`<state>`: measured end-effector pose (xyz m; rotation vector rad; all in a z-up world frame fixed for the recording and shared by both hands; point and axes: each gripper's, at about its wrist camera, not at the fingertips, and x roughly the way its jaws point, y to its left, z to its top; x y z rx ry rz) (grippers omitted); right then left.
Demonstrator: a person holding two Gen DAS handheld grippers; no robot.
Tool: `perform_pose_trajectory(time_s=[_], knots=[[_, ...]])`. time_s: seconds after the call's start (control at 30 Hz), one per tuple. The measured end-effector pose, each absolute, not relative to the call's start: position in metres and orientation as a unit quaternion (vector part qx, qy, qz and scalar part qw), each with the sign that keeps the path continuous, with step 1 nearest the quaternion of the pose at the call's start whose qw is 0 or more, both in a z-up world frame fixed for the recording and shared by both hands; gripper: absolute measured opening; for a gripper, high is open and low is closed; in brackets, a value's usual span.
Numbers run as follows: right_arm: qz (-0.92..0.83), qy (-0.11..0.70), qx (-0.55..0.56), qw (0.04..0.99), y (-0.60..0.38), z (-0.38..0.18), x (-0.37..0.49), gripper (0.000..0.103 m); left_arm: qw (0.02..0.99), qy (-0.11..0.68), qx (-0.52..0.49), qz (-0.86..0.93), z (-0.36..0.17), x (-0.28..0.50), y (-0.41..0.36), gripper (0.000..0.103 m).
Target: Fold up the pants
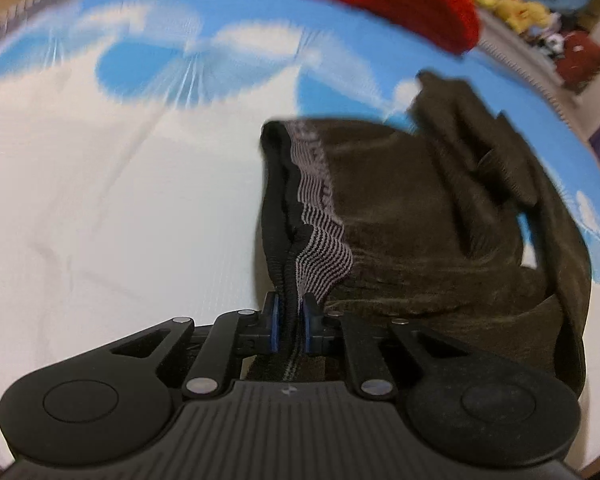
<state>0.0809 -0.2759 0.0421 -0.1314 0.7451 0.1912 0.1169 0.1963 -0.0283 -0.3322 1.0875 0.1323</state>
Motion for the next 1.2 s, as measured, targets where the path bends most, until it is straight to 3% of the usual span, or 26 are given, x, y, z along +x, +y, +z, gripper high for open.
perform_pose_trajectory(time_s=[0.1, 0.17, 0.23, 0.3, 0.47, 0.73, 0.83, 0.87, 0.9, 0.97, 1.1, 1.2], knots=[[0.100, 0.366, -0.087, 0.921, -0.274, 0.047, 0.117, 0.049, 0.833, 0.519, -0.176, 0.079, -0.030, 0.120, 0.203, 0.015], [0.104, 0.373, -0.089, 0.918, -0.269, 0.038, 0.137, 0.049, 0.827, 0.521, -0.198, 0.079, -0.032, 0.124, 0.208, 0.026], [0.103, 0.384, -0.077, 0.914, -0.268, 0.020, 0.160, 0.049, 0.817, 0.532, -0.208, 0.074, -0.037, 0.128, 0.209, 0.044], [0.110, 0.417, -0.069, 0.900, -0.255, 0.003, 0.184, 0.049, 0.810, 0.544, -0.208, 0.068, -0.044, 0.131, 0.212, 0.051], [0.129, 0.429, -0.106, 0.888, -0.225, -0.022, 0.214, 0.059, 0.798, 0.560, -0.211, 0.064, -0.056, 0.140, 0.214, 0.056], [0.124, 0.457, -0.168, 0.864, -0.196, -0.054, 0.246, 0.063, 0.794, 0.578, -0.178, 0.066, -0.065, 0.151, 0.205, 0.063], [0.099, 0.454, -0.183, 0.866, -0.198, -0.057, 0.251, 0.057, 0.793, 0.581, -0.172, 0.069, -0.067, 0.153, 0.204, 0.064], [0.093, 0.453, -0.177, 0.869, -0.202, -0.055, 0.251, 0.047, 0.793, 0.582, -0.170, 0.069, -0.067, 0.153, 0.203, 0.064], [0.089, 0.454, -0.164, 0.871, -0.208, -0.051, 0.252, 0.028, 0.793, 0.582, -0.168, 0.068, -0.067, 0.153, 0.203, 0.064], [0.083, 0.452, -0.140, 0.877, -0.221, -0.041, 0.251, 0.013, 0.794, 0.582, -0.163, 0.066, -0.066, 0.152, 0.203, 0.064], [0.044, 0.406, -0.083, 0.909, -0.268, -0.002, 0.234, 0.011, 0.798, 0.583, -0.142, 0.061, -0.063, 0.149, 0.199, 0.062], [0.000, 0.398, -0.024, 0.917, -0.324, 0.017, 0.213, 0.011, 0.805, 0.573, -0.146, 0.048, -0.062, 0.142, 0.196, 0.039]])
